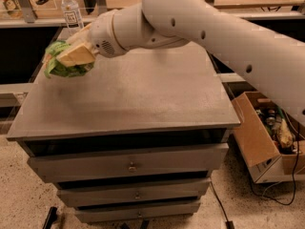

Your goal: Move green rice chip bag near blue plastic bottle

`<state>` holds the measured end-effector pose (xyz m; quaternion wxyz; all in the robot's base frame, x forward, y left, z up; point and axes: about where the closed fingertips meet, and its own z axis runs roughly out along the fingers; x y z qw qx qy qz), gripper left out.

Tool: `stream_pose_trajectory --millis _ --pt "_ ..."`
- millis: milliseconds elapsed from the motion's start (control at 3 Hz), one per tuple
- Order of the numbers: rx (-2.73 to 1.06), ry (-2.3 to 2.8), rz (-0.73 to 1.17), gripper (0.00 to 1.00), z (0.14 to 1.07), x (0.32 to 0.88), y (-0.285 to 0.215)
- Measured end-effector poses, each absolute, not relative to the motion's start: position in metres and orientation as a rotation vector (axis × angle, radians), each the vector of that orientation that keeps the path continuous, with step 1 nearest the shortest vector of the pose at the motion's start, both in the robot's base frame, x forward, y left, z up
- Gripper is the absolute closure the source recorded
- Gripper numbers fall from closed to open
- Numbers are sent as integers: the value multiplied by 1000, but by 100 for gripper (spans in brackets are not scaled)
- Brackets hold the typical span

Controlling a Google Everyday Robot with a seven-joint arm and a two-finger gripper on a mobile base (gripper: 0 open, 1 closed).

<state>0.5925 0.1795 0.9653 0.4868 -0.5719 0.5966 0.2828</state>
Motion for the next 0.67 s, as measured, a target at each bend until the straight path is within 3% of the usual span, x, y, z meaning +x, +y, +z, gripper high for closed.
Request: stream_pose_trajectory --millis 667 --pt "-1396 1407 765 100 971 629 214"
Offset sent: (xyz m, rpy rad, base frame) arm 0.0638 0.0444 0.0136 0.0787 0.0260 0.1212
